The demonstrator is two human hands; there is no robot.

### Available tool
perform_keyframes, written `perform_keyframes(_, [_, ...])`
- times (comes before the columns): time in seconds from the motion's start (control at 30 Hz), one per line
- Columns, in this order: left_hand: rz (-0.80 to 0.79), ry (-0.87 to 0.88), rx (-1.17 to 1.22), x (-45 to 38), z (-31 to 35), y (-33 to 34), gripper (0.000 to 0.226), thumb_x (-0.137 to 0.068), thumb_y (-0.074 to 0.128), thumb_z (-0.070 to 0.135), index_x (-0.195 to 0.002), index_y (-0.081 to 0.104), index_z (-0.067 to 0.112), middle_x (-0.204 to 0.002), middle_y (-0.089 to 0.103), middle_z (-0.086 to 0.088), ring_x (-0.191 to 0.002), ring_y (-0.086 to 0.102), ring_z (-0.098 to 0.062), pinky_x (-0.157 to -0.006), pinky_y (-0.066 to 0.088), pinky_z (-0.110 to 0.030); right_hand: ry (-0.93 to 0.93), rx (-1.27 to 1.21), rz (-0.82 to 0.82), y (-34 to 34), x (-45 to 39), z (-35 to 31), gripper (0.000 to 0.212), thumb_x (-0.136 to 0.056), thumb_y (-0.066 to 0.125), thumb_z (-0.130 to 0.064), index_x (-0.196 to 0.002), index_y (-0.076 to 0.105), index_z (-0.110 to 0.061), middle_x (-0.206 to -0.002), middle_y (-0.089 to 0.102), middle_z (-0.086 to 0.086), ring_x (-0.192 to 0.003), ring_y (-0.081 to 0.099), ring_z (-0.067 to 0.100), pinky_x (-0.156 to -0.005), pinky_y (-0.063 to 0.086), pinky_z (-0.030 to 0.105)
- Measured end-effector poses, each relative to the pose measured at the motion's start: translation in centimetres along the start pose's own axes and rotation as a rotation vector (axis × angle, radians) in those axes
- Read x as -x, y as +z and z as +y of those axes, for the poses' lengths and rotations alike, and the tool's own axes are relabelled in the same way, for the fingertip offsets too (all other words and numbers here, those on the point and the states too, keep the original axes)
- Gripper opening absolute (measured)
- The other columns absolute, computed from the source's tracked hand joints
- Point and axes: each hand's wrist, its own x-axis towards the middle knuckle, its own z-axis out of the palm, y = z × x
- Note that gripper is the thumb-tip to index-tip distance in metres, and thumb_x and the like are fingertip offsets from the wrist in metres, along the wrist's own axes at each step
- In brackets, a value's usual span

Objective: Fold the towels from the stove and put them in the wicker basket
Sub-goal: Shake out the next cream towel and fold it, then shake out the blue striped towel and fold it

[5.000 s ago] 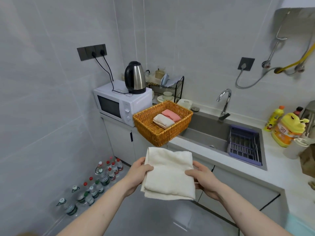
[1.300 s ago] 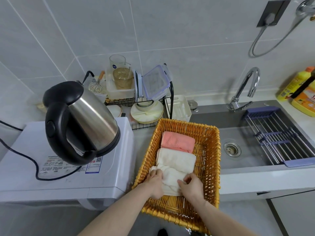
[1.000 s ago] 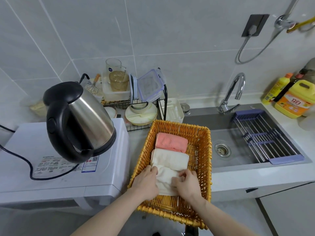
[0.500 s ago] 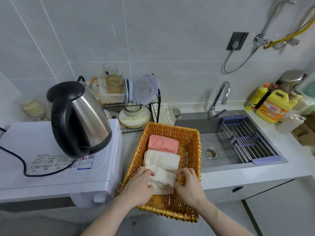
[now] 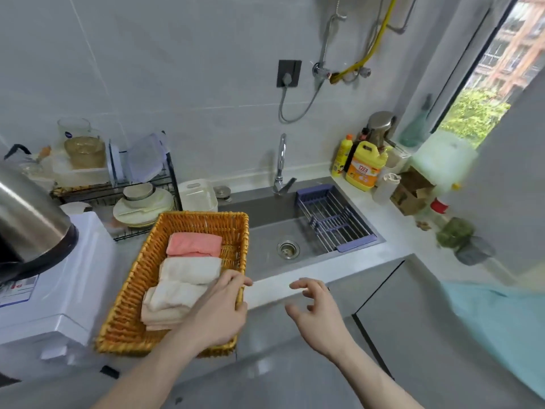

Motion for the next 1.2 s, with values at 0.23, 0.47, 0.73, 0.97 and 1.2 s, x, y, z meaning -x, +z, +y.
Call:
perform_keyframes(0.23, [0.011, 0.150, 0.012, 0.3, 12.8, 6.2, 0.037, -0.095, 0.056, 0.030, -0.128, 0.048, 0.043, -0.133, 0.037, 0.023, -0.125, 0.046, -0.007, -0.108, 0.041, -0.036, 0.078, -0.041, 0.143, -14.1, 6.4, 5.5, 0.033, -0.087, 0.070, -0.026, -0.115, 0.059, -0.039, -0.124, 0.054, -0.020, -0.118, 0.051, 0.001, -0.101, 0.044, 0.027])
perform_keyframes(0.47, [-0.113, 0.392, 0.019, -0.7, 26.9, 12.2, 0.036, -0.095, 0.059, 0.028, -0.127, 0.050, 0.042, -0.132, 0.037, 0.027, -0.120, 0.047, -0.003, -0.104, 0.042, -0.032, 0.159, -0.062, 0.325, -26.0, 14.4, 11.3, 0.033, -0.088, 0.070, -0.031, -0.115, 0.057, -0.044, -0.128, 0.053, -0.024, -0.120, 0.052, -0.001, -0.099, 0.047, 0.027])
perform_keyframes(0.73, [-0.329, 0.668, -0.051, -5.0, 42.5, 22.0, 0.043, -0.090, 0.065, 0.026, -0.131, 0.053, 0.034, -0.131, 0.037, 0.020, -0.124, 0.044, -0.009, -0.103, 0.036, -0.025, 0.350, -0.120, 0.651, -36.8, 23.6, 18.4, 0.035, -0.088, 0.071, -0.029, -0.117, 0.057, -0.044, -0.131, 0.054, -0.022, -0.119, 0.053, -0.002, -0.101, 0.047, 0.028])
perform_keyframes(0.97, [-0.490, 0.863, 0.030, -6.7, 55.0, 30.9, 0.039, -0.093, 0.063, 0.029, -0.130, 0.052, 0.034, -0.136, 0.041, 0.016, -0.124, 0.045, -0.009, -0.102, 0.037, -0.027, 0.520, -0.136, 0.864, -45.3, 28.5, 23.0, 0.035, -0.089, 0.071, -0.025, -0.119, 0.059, -0.040, -0.119, 0.055, -0.017, -0.115, 0.055, 0.003, -0.093, 0.047, 0.026])
perform_keyframes(1.2, [-0.650, 0.990, -0.011, -8.7, 64.3, 38.8, 0.042, -0.094, 0.061, 0.027, -0.134, 0.052, 0.031, -0.141, 0.040, 0.015, -0.127, 0.047, -0.011, -0.104, 0.040, -0.026, 0.623, -0.151, 1.031, -52.0, 32.4, 27.4, 0.038, -0.089, 0.072, -0.021, -0.119, 0.058, -0.042, -0.122, 0.055, -0.016, -0.113, 0.056, 0.000, -0.078, 0.042, 0.010])
